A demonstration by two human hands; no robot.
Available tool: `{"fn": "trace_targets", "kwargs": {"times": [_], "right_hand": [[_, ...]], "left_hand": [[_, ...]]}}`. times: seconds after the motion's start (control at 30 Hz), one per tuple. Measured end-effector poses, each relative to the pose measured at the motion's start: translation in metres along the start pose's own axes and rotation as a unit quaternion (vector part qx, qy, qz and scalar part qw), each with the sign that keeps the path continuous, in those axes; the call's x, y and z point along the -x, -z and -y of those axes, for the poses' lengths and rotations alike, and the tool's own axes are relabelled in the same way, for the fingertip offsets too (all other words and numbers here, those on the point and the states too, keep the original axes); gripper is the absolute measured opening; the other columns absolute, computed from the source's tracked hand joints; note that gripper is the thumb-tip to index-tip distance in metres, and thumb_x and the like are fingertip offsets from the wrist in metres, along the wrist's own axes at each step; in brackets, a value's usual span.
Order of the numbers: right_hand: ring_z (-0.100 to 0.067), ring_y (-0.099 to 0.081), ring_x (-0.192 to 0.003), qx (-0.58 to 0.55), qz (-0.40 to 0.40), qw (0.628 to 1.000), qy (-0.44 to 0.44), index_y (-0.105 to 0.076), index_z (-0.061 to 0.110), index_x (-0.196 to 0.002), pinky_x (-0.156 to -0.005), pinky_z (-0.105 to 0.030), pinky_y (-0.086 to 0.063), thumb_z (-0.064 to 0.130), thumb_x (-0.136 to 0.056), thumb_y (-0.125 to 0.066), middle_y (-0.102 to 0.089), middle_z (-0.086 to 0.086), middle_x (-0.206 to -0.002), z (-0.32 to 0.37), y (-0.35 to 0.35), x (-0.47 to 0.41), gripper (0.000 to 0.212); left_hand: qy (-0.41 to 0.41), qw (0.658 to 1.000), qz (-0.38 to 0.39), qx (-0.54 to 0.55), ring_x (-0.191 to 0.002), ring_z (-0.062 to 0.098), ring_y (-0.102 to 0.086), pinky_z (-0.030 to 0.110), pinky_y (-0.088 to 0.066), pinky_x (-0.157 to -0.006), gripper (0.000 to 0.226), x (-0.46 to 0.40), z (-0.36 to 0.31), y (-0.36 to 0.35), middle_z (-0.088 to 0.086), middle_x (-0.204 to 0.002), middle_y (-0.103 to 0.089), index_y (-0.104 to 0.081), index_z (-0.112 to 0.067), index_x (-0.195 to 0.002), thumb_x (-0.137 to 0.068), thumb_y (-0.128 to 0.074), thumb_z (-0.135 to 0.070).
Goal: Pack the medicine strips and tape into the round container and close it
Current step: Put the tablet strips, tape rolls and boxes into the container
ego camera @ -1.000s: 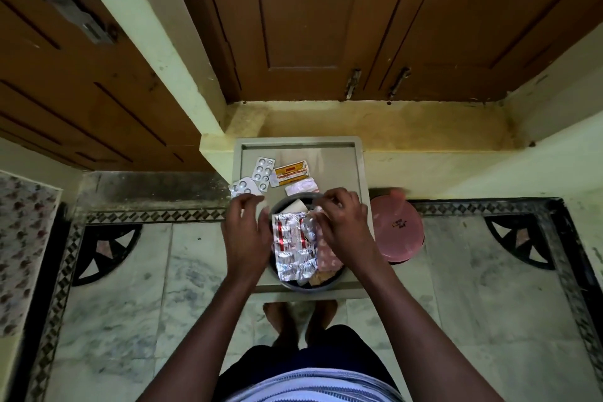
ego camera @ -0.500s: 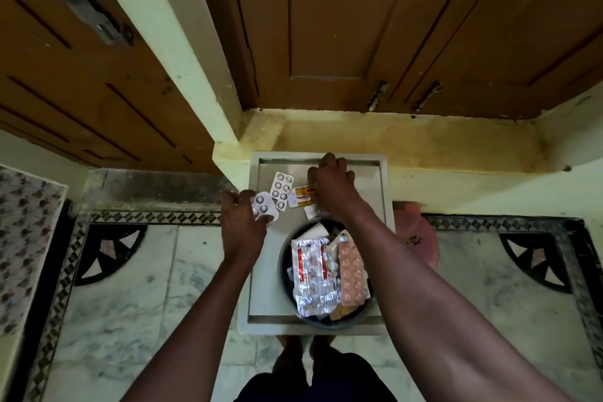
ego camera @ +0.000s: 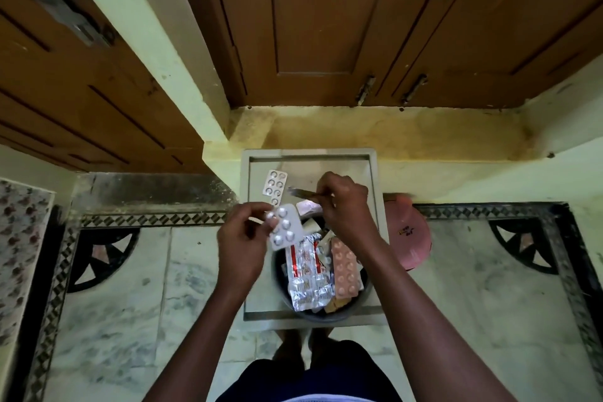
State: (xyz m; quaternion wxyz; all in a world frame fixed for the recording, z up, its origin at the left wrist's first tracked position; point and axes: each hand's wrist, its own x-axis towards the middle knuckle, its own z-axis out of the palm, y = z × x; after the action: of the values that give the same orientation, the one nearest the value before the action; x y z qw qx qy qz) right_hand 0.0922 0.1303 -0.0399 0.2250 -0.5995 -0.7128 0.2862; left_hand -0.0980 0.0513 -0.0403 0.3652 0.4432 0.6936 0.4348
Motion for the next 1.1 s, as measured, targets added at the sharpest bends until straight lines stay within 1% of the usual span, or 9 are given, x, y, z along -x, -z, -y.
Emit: {"fn": "trace_targets", "kwargs": {"times": [0.17,0.27,0.37,0.5,0.67,0.83,0.93,1.0,1.1], "right_hand": [[-0.005,-0.067,-0.081,-0.168,-0.122,0.97,-0.129,-0.066,0.014,-0.092,-0.07,-0.02,-0.052,0.005,-0.086,-0.077,-0.07,0.007,-0.084,-0.009,0.03,0.066,0.016],[-0.008,-0.069,-0.08,-0.19,-0.163,0.95,-0.188,-0.067,0.014,-0.093,-0.071,-0.025,-0.056,0.008,-0.084,-0.081,-0.072,0.006,-0.085,-0.02,0.032,0.098,0.018],[-0.014,-0.07,-0.074,-0.199,-0.144,0.943,-0.226,-0.066,0.015,-0.085,-0.069,-0.036,-0.059,0.01,-0.081,-0.084,-0.07,0.004,-0.08,-0.029,0.024,0.119,0.019],[-0.017,-0.06,-0.068,-0.05,-0.09,0.978,-0.184,-0.057,0.018,-0.071,-0.061,-0.035,-0.049,0.023,-0.082,-0.081,-0.062,0.002,-0.072,-0.03,0.013,0.133,0.027],[-0.03,-0.065,-0.08,0.173,-0.045,0.976,-0.122,-0.066,0.011,-0.093,-0.056,-0.034,-0.05,0.029,-0.082,-0.078,-0.065,-0.009,-0.089,-0.019,0.005,0.14,0.024],[-0.032,-0.062,-0.095,0.219,-0.016,0.975,-0.029,-0.072,0.013,-0.101,-0.068,-0.038,-0.05,0.004,-0.068,-0.078,-0.065,-0.009,-0.112,-0.031,0.001,0.136,0.035],[-0.03,-0.063,-0.105,0.259,0.02,0.965,-0.035,-0.074,0.019,-0.107,-0.072,-0.038,-0.046,0.01,-0.068,-0.078,-0.068,-0.003,-0.121,-0.04,0.003,0.139,0.041],[-0.028,-0.063,-0.107,0.264,0.033,0.963,-0.046,-0.073,0.021,-0.113,-0.072,-0.038,-0.043,0.013,-0.067,-0.081,-0.068,-0.002,-0.123,-0.043,0.005,0.141,0.047],[-0.025,-0.06,-0.11,0.253,0.04,0.966,-0.043,-0.065,0.025,-0.129,-0.072,-0.037,-0.038,0.013,-0.074,-0.078,-0.064,-0.001,-0.132,-0.042,0.007,0.145,0.058]], "left_hand": [[0.002,0.987,0.153,-0.046,-0.078,0.009,-0.069,0.028,-0.056,-0.07,0.024,0.034,-0.011,-0.047,-0.007,-0.086,-0.072,-0.073,-0.02,-0.084,-0.076,-0.083,0.0],[-0.064,0.973,0.166,-0.145,-0.077,0.013,-0.063,0.04,-0.053,-0.072,0.019,0.044,0.0,-0.066,-0.005,-0.08,-0.065,-0.066,-0.02,-0.078,-0.077,-0.083,-0.013],[-0.084,0.971,0.144,-0.17,-0.079,0.017,-0.062,0.041,-0.053,-0.074,0.016,0.049,0.008,-0.067,-0.002,-0.081,-0.065,-0.067,-0.017,-0.081,-0.081,-0.082,-0.012],[-0.116,0.965,0.164,-0.167,-0.083,0.014,-0.066,0.036,-0.056,-0.077,0.019,0.059,0.01,-0.057,-0.002,-0.088,-0.069,-0.073,-0.015,-0.096,-0.081,-0.082,-0.008],[-0.152,0.95,0.196,-0.19,-0.084,0.01,-0.065,0.034,-0.06,-0.077,0.03,0.071,0.017,-0.055,-0.007,-0.099,-0.057,-0.072,-0.015,-0.113,-0.085,-0.079,-0.007],[-0.166,0.949,0.185,-0.193,-0.091,0.009,-0.061,0.031,-0.057,-0.083,0.03,0.077,0.016,-0.065,0.0,-0.106,-0.056,-0.073,-0.012,-0.114,-0.086,-0.075,-0.001],[-0.179,0.947,0.173,-0.201,-0.096,0.011,-0.062,0.031,-0.058,-0.084,0.032,0.075,0.022,-0.066,0.001,-0.114,-0.053,-0.072,-0.011,-0.114,-0.086,-0.073,0.004],[-0.181,0.948,0.167,-0.204,-0.1,0.01,-0.063,0.023,-0.057,-0.087,0.033,0.075,0.021,-0.066,0.003,-0.121,-0.053,-0.071,-0.008,-0.117,-0.087,-0.072,0.005],[-0.139,0.96,0.168,-0.177,-0.088,-0.006,-0.066,0.014,-0.056,-0.083,0.037,0.079,0.019,-0.071,-0.006,-0.113,-0.063,-0.061,-0.004,-0.132,-0.096,-0.068,-0.003]]}}
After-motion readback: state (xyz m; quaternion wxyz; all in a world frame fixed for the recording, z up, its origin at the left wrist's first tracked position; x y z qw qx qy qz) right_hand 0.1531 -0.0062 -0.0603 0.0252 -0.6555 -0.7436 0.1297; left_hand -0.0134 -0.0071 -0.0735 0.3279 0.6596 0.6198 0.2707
